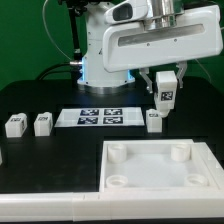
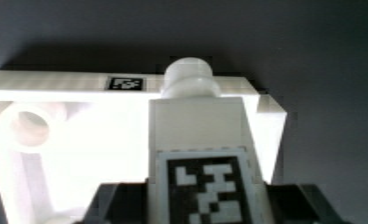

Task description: Assemble one leg

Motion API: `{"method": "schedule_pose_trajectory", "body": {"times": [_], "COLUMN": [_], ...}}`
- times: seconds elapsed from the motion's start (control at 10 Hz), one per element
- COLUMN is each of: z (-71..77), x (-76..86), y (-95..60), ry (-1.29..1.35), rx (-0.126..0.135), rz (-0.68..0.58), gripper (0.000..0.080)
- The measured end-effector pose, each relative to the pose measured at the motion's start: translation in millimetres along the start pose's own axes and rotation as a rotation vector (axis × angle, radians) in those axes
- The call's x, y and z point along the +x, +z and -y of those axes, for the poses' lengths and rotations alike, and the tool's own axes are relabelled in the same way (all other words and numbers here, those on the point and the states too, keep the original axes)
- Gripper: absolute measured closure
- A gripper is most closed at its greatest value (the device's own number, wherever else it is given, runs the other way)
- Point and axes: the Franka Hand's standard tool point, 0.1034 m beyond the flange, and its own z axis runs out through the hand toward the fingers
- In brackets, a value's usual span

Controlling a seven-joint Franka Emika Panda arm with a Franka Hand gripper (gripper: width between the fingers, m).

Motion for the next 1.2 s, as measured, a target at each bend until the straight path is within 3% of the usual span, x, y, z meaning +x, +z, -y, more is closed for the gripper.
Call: {"method": "schedule_pose_trajectory", "body": {"times": [0.1,0.3,0.6,0.8,1.1,1.2], "z": [-2.4,-2.9,3.8,4.5,2.3,-1.4], "x": [11.6,50.1,91.9,104.4,105.5,112.5], "y": [-0.5,1.4,14.8,25.0,25.8,22.9], "ry": [-0.021,-0.045,-0.044,-0.08,-0.079,-0.082], "rx": [0.001,0.012,0.03,0.035,0.028,0.011], "rz": [-0.01,-0.041,-0.072,-0.079,-0.116,-0.211], "gripper": [0.0508,0.0508,0.0508,0.0508,0.0508,0.0508]}}
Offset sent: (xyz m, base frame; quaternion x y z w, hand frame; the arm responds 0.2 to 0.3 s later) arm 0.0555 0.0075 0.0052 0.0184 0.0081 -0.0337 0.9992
